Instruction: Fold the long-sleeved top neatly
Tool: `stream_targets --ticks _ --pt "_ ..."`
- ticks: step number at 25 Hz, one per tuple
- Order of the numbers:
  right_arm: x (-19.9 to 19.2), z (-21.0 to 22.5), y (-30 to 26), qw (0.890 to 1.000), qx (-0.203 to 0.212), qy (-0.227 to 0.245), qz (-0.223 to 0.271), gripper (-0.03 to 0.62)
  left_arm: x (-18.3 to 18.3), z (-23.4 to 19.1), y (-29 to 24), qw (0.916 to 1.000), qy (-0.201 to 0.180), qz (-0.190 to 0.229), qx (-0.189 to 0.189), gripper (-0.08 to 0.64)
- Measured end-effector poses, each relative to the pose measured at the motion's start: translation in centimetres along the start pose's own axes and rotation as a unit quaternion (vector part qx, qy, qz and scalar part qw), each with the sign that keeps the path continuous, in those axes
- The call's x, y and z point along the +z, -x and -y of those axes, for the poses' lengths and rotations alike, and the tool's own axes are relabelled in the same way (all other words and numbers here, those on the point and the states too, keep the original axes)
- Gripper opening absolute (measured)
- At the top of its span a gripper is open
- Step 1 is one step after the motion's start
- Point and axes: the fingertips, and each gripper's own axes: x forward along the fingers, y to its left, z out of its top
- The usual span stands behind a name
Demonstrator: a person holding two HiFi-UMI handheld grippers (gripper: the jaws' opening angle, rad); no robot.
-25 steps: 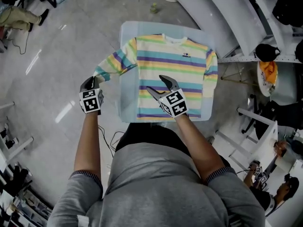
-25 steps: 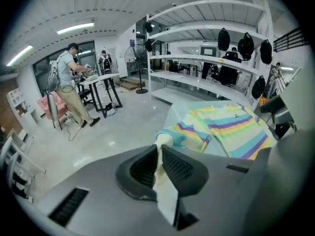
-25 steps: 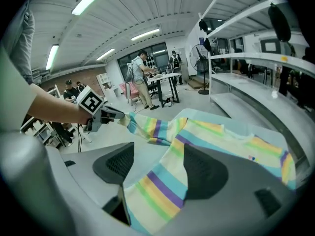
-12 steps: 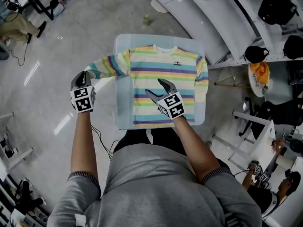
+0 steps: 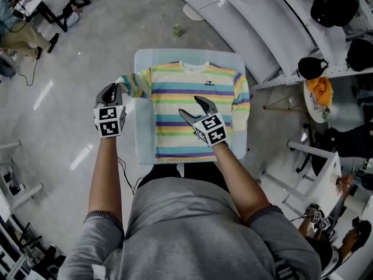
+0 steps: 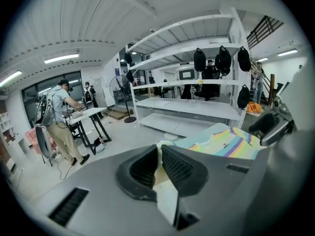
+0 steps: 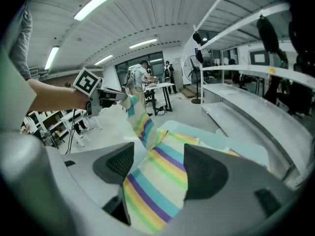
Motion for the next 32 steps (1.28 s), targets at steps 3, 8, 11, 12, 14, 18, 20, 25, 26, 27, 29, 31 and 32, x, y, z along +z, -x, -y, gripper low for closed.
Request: stream_targets --ticks 3,8,11,12,14,18,20,25,26,27,29,31,32 --pt "0.1 1.3 0.5 1.000 0.005 -0.001 0.005 0.331 1.9 2.4 -0.7 0.9997 -0.021 0.008 -0.012 0.043" --pt "-0.7 4.1 1.8 1.000 0.001 -0.013 0.013 0.331 4.4 7.5 -2.1 0.9977 -0.055 0.015 -0.036 0.043" --pt "-1.6 5.7 2.6 1.000 -0.002 -0.021 0.016 0.331 5.2 10.9 -3.3 0.9962 -0.065 0.016 -0.054 0.043" --pt "-2.0 6.2 2.8 1.000 -0.004 -0.021 0.016 0.331 5.4 12.1 -3.8 0.9958 -0.067 0.016 -0.060 0.043" --pt "-3.0 7.1 3.3 1.000 -0.007 -0.020 0.013 0.331 5.5 14.3 -4.8 0.9945 -0.075 0.013 -0.072 0.043" --pt "-5.1 8.9 4.1 1.000 -0.008 -0.028 0.008 0.331 5.0 18.9 -7.3 0.9889 -0.110 -0.002 -0.101 0.043" --pt "-6.2 10.0 4.5 0.999 -0.011 -0.033 0.004 0.331 4.2 21.2 -8.8 0.9843 -0.129 -0.018 -0.119 0.043" --pt "-9.5 12.0 5.7 0.998 -0.012 -0.053 -0.010 0.331 2.0 26.2 -12.4 0.9718 -0.174 -0.055 -0.149 0.043" --pt "-10.1 12.4 5.9 0.998 -0.012 -0.057 -0.012 0.331 1.7 26.9 -13.1 0.9702 -0.178 -0.060 -0.154 0.043" --pt "-10.7 12.9 6.0 0.998 -0.012 -0.060 -0.015 0.331 1.3 27.7 -13.7 0.9691 -0.178 -0.064 -0.158 0.043" --pt "-11.7 13.8 6.2 0.998 -0.013 -0.065 -0.019 0.331 0.7 29.4 -14.8 0.9675 -0.175 -0.072 -0.167 0.043" --pt "-12.6 14.7 6.3 0.997 -0.013 -0.071 -0.023 0.331 -0.1 31.1 -15.7 0.9646 -0.178 -0.082 -0.176 0.043" --pt "-13.0 15.0 6.3 0.997 -0.013 -0.074 -0.024 0.331 -0.6 31.9 -16.1 0.9625 -0.184 -0.088 -0.180 0.043"
